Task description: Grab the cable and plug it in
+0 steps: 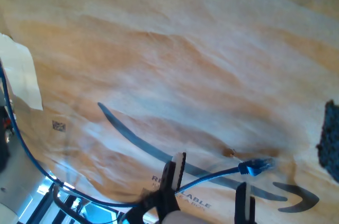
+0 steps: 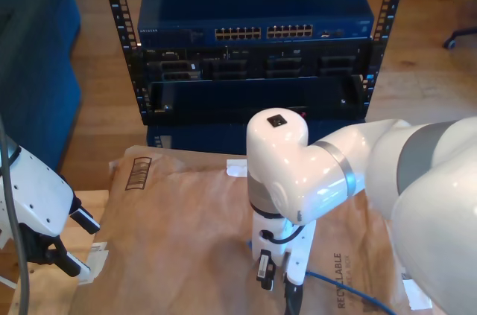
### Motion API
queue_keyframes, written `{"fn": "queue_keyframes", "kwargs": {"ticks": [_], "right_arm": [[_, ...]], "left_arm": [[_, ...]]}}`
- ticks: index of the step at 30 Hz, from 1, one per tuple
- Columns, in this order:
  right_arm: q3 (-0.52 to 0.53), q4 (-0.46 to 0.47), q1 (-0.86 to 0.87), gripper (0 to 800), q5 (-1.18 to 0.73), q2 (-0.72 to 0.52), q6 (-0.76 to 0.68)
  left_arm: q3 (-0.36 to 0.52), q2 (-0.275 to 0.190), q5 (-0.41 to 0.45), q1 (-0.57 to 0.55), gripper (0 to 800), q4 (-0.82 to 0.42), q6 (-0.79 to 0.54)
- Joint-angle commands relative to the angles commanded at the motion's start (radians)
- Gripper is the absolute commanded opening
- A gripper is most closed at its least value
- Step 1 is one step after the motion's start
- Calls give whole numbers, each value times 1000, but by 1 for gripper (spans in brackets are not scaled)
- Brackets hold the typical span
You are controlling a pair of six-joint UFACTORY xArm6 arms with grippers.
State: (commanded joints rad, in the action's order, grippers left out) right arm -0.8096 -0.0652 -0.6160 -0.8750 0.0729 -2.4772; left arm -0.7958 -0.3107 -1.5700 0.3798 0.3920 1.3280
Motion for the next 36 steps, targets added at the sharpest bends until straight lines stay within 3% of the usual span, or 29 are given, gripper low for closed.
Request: {"fn": "queue_keyframes", "kwargs": {"ticks": [5,10,14,20,31,36], "right_arm": [[2,6,-25,513,2,3,-18],[2,6,-26,358,2,3,-20],[0,17,-26,295,0,-5,-75],[0,77,-31,52,-2,-15,-95],[-5,84,-17,19,-35,-146,-37],[-6,78,-20,16,-81,-190,29]], "left_arm": [[0,0,-3,0,800,0,0],[0,0,-6,0,800,0,0],[0,0,-8,2,800,0,0],[0,-2,-9,2,800,2,0],[-8,0,-18,0,800,41,-2],[-28,0,-86,0,800,118,-6]]}}
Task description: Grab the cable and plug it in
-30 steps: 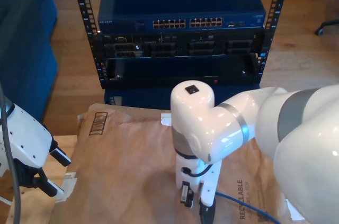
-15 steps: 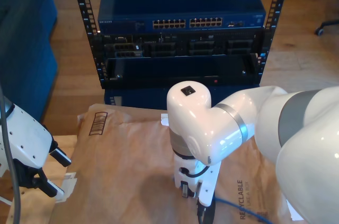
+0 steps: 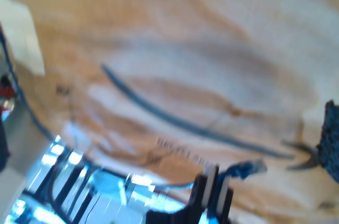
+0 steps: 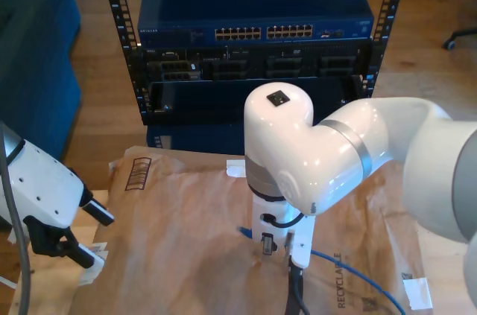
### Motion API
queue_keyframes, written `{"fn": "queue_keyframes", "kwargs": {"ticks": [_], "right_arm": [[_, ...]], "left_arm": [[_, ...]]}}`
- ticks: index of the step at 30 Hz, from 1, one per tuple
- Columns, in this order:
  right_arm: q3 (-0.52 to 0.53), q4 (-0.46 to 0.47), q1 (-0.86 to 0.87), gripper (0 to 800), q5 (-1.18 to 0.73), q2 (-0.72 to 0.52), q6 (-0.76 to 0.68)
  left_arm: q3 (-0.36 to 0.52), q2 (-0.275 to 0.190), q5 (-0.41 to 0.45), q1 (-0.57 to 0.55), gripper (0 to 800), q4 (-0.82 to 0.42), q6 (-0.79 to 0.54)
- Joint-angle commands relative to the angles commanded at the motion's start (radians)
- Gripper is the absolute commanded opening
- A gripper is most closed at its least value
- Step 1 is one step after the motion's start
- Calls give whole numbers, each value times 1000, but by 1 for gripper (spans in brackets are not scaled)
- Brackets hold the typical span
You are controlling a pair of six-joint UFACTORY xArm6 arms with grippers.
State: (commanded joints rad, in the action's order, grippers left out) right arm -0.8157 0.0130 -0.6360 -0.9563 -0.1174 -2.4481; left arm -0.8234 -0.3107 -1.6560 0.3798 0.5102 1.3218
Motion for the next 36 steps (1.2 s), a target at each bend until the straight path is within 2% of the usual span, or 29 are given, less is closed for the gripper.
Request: {"fn": "queue_keyframes", "kwargs": {"ticks": [2,8,10,18,21,27,36], "right_arm": [[0,-34,0,13,-21,-17,43],[-55,-261,17,12,-176,-29,236],[-75,-307,44,13,-219,-28,279],[-123,-333,110,13,-252,-28,391],[-133,-336,114,13,-250,-28,443],[-138,-465,126,13,-262,-28,548],[-150,-503,166,14,-301,-28,592]], "left_arm": [[-2,0,-8,0,800,15,-2],[-2,2,-12,-9,799,44,-3],[-2,2,-21,-15,799,74,-3],[-2,2,-34,-31,799,107,-6],[0,2,-46,-32,799,155,-11],[0,2,-60,-38,799,181,-23],[3,11,-58,-46,799,295,-52]]}}
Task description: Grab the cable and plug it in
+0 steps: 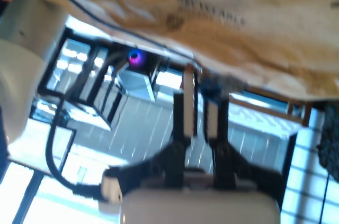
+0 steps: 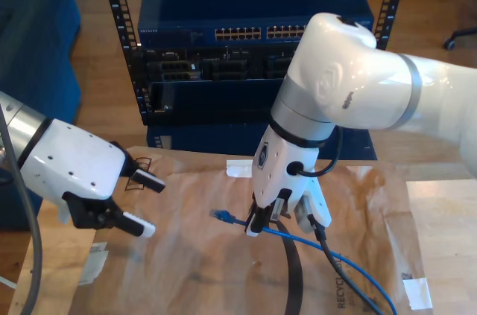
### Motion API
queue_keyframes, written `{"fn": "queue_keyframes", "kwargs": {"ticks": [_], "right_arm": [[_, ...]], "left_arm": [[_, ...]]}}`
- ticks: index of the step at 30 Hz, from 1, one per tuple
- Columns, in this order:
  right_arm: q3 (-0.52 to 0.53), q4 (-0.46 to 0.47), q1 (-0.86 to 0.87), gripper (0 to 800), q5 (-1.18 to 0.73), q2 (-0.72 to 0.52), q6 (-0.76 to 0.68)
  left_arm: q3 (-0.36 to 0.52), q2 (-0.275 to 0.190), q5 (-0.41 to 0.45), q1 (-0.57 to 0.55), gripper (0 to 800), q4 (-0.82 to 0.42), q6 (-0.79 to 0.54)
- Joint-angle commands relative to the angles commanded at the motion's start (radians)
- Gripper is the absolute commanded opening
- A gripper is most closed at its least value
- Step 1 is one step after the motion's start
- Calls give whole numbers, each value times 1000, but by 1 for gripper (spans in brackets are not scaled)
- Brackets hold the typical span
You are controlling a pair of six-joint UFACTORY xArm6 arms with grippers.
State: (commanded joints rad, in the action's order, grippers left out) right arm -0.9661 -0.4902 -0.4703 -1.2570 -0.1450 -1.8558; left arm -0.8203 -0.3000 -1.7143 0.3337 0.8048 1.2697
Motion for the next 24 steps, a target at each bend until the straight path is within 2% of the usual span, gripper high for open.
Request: {"fn": "queue_keyframes", "kwargs": {"ticks": [5,9,13,16,19,20,24], "right_arm": [[-31,-117,44,14,-87,5,66],[-61,-250,129,16,-209,18,133],[-75,-258,152,16,-247,43,150],[-106,-259,152,16,-302,58,152],[-118,-264,155,16,-311,60,169],[-126,-273,157,16,-322,60,169],[-180,-354,242,16,-382,63,170]], "left_arm": [[3,2,-3,-12,799,40,-34],[-2,2,-21,-12,799,52,-55],[-9,2,-35,-12,797,103,-61],[-57,12,-44,-20,795,135,-57],[-127,49,-106,-20,795,170,-8],[-141,61,-120,-21,795,173,20],[-190,63,-126,-58,795,173,51]]}}
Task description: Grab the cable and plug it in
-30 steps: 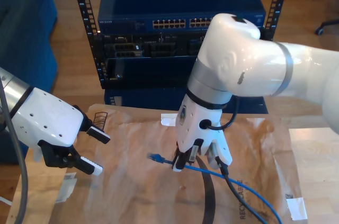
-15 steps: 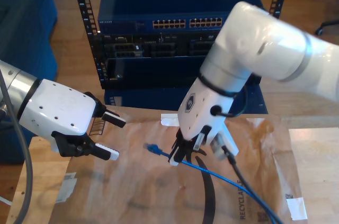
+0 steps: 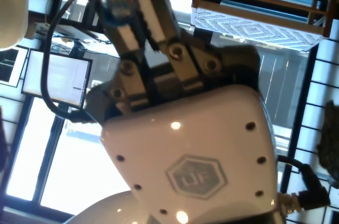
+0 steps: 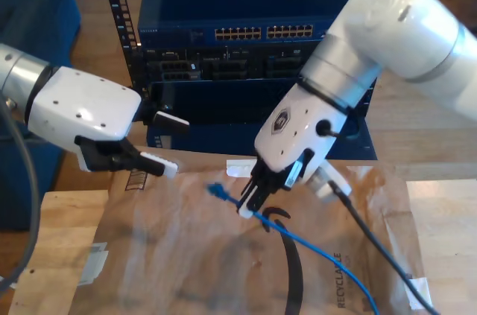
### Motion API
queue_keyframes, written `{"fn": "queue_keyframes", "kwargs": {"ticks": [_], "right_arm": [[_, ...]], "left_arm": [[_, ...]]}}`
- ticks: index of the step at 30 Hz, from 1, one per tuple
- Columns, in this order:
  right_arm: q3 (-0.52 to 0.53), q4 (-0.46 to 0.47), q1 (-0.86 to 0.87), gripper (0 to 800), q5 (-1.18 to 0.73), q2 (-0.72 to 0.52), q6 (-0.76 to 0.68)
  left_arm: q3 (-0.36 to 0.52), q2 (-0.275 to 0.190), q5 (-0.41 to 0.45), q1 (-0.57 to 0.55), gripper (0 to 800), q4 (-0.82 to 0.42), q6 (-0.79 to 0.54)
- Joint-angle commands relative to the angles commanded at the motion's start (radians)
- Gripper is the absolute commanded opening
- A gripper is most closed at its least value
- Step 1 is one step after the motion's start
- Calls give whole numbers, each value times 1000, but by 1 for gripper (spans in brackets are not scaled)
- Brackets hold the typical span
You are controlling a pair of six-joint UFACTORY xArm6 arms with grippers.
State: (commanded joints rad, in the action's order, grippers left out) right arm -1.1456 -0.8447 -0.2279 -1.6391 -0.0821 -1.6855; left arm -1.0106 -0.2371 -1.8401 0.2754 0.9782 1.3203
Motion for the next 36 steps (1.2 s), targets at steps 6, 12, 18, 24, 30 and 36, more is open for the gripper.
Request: {"fn": "queue_keyframes", "kwargs": {"ticks": [6,12,18,24,30,36], "right_arm": [[-137,-81,98,16,-109,64,-3],[-155,-91,101,18,-118,69,-3],[-180,-98,101,19,-118,69,-5],[-180,-98,101,19,-118,71,-5],[-181,-98,120,19,-120,69,-5],[-178,-98,140,19,-146,69,-5]], "left_arm": [[-137,32,6,-117,794,0,140],[-259,94,6,-178,792,3,239],[-250,97,5,-176,701,3,265],[-250,95,-8,-170,614,2,273],[-250,95,-20,-170,586,5,276],[-252,94,-20,-167,471,2,287]]}}
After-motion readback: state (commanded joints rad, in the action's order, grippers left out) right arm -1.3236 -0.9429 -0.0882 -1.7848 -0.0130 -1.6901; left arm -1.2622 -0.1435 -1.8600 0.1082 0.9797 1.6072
